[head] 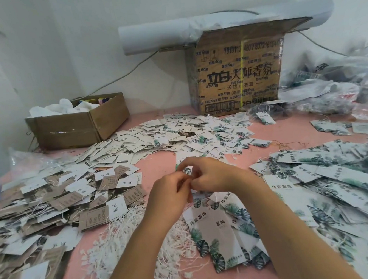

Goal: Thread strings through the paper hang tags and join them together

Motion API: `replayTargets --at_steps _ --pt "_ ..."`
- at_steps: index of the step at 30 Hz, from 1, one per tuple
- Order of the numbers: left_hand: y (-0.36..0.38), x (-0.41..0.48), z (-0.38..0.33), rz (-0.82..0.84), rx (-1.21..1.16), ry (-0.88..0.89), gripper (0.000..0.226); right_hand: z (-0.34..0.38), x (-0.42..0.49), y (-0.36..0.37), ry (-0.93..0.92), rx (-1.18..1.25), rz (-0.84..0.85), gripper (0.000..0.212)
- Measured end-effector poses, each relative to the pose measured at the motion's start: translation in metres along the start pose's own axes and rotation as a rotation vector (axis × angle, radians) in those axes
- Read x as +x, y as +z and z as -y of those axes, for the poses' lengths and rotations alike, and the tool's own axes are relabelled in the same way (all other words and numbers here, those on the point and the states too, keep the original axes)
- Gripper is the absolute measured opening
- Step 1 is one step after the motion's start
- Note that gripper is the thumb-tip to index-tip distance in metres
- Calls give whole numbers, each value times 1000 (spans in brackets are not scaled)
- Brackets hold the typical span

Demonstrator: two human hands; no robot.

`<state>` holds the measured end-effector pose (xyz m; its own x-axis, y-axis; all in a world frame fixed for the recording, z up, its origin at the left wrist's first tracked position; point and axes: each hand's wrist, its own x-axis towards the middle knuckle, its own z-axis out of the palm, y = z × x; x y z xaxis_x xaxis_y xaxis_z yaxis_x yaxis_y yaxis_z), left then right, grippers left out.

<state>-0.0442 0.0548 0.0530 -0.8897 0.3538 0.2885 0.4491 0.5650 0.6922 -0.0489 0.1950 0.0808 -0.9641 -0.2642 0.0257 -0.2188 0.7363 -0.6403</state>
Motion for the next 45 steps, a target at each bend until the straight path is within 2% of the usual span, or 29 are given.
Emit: replayTargets --at_steps 3,6,9,15,23,26,30,33,35,37,39,40,43,45 --pt "1 -1 6 36 69 -56 17 -11 4 8 74 -389 -161 59" --pt "2 -1 7 41 74 -75 15 -17 6 14 132 -530 -193 35" --pt "1 1 5 23 48 -97 12 -19 9 14 137 -570 -239 22" --pt "1 1 6 -8 -62 -144 9 -21 9 12 86 -503 -318 29" --pt "-3 1 4 -65 -287 -212 28 -17 7 13 -9 -583 -382 29" --pt "-4 0 3 -64 -376 -202 42 -13 6 11 -83 -574 -501 29" --pt "-4 -1 -3 -102 -591 -162 50 -8 -1 8 -339 -455 -832 18" --pt "-5 -2 -7 -136 -752 -172 45 -5 -4 7 -488 -388 -734 18" --pt "-7 -1 -7 -219 -830 -213 42 -1 -7 7 -591 -402 -716 16" --pt "-10 0 -5 -314 -852 -255 27 3 -7 8 -623 -371 -713 18" --pt "-14 2 0 -374 -834 -292 13 1 -6 8 -551 -293 -716 23" --pt "-15 3 2 -386 -805 -307 17 -3 -4 7 -471 -256 -741 24" --pt "-18 4 9 -381 -752 -323 23 -19 -1 -1 -87 -202 -859 26" --pt "-17 4 12 -367 -727 -318 22 -31 -1 -4 173 -235 -817 27"
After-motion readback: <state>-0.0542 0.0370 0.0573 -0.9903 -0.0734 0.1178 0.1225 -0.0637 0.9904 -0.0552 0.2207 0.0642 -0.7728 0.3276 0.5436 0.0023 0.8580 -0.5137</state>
